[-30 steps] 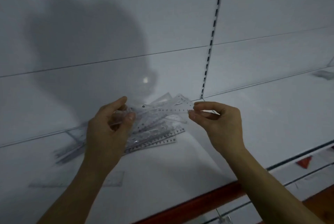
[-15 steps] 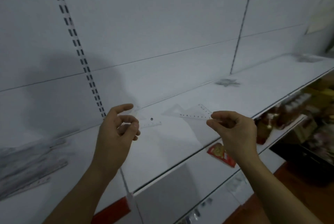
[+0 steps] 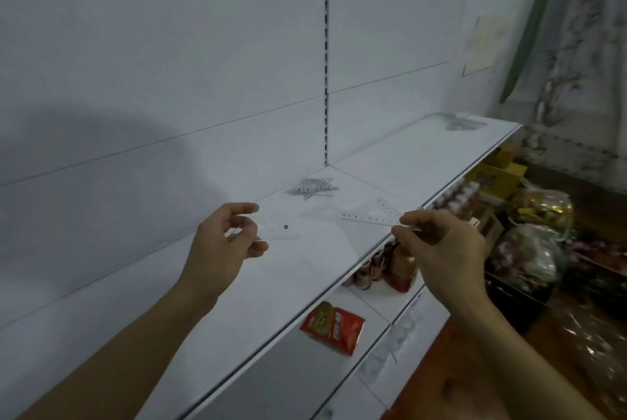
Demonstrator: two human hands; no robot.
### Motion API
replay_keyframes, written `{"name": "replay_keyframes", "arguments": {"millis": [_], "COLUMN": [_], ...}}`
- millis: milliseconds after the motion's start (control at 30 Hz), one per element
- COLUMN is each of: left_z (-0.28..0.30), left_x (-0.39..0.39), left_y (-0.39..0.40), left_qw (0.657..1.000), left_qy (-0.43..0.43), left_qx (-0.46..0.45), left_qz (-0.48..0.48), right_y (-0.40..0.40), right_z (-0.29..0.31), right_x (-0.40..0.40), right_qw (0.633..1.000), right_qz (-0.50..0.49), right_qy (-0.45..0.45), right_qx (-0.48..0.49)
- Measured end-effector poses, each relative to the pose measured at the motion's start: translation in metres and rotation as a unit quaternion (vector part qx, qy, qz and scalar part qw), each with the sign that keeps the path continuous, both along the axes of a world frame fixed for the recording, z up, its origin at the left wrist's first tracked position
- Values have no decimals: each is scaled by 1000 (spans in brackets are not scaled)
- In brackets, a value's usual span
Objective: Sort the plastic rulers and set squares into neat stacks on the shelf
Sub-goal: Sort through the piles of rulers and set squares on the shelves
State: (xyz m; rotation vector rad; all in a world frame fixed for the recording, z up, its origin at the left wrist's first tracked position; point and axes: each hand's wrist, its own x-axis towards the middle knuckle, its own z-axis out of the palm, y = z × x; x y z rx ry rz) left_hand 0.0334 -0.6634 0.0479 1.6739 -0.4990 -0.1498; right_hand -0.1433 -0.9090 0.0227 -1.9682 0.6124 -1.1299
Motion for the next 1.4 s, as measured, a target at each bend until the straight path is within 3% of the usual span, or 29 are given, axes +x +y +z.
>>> {"name": "replay_keyframes", "arguments": {"millis": [333,533,633,867,1000,1100,1400], "left_z": [-28,-51,-54,-42,-32,-32,-39], "left_x": [121,163,163,152,134,113,22], "left_y": [-126,-179,-177,-146,-116,-96,-25], "left_qw": [998,984,970,960,953,941,841], "left_qy": [42,-78,-121,-169,-172,-178,-234], "left_qx": [23,149,197,202,224,262,474], "left_qz": [29,66,72,97,114,121,117], "right_y": [-100,-142,-146,-127,-112,-109,-64], "right_z": [-10,-7,-12,-22,-24,-23,-17], "right_x": [96,157,181,238,247,234,162], "right_qw": [998,994,989,964,945,943,908], "right_qz": [26,79,112,215,235,250,322], "right_qy": [44,70,91,142,194,181,163], "right_qx": [22,26,10,-64,-116,-121,-212]}}
